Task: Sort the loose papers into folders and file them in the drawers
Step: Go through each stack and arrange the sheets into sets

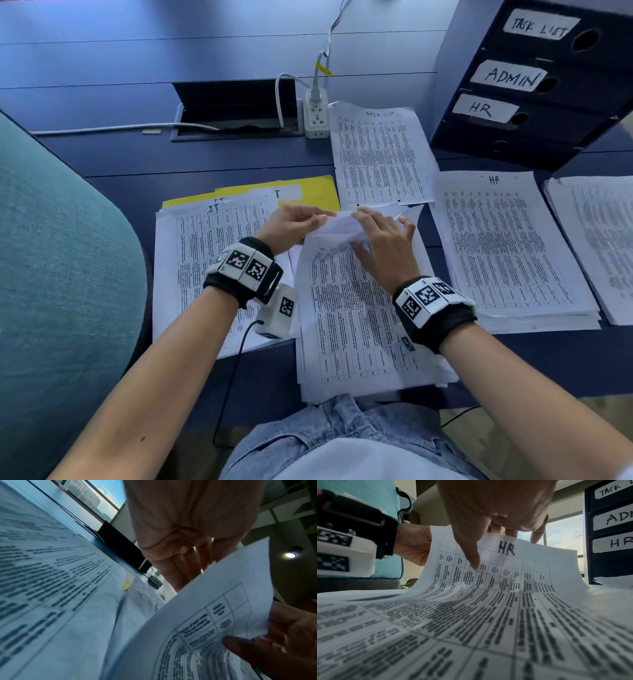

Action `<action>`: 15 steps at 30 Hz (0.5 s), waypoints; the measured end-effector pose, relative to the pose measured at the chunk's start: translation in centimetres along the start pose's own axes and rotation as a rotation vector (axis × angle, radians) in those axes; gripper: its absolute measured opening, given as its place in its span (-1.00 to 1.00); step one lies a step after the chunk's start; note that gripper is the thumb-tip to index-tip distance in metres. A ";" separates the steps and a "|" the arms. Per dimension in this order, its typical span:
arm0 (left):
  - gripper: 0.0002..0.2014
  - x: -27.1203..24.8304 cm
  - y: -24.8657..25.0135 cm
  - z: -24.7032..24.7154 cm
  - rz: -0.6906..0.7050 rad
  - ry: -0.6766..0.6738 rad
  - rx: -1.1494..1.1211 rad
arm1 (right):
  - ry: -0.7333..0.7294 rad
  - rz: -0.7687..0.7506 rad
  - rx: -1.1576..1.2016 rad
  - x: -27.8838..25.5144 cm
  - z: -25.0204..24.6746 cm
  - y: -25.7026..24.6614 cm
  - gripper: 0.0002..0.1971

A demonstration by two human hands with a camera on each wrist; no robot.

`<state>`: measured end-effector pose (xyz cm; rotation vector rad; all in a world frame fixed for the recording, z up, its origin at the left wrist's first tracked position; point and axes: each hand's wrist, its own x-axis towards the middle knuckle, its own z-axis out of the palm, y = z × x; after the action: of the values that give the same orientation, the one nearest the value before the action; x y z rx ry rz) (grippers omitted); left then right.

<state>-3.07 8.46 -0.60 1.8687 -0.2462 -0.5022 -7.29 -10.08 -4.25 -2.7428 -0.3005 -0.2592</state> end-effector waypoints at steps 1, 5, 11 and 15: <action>-0.76 0.0 -0.1 -0.1 -0.013 0.006 -0.011 | 0.017 -0.008 0.005 0.0 0.1 0.0 -0.56; -0.70 0.0 -0.1 -0.1 -0.102 0.022 -0.070 | 0.071 -0.042 0.038 0.0 0.1 -0.1 -0.65; -0.84 -0.1 -0.4 -0.1 -0.078 0.003 -0.060 | 0.117 -0.130 0.024 0.0 0.1 -0.1 -0.77; -0.87 -0.3 0.0 0.0 -0.098 -0.013 -0.117 | 0.136 -0.144 0.029 0.0 0.0 -0.5 -0.73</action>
<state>-3.31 8.56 -0.50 1.7701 -0.1318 -0.5833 -7.43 -9.58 -4.10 -2.6619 -0.4609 -0.4740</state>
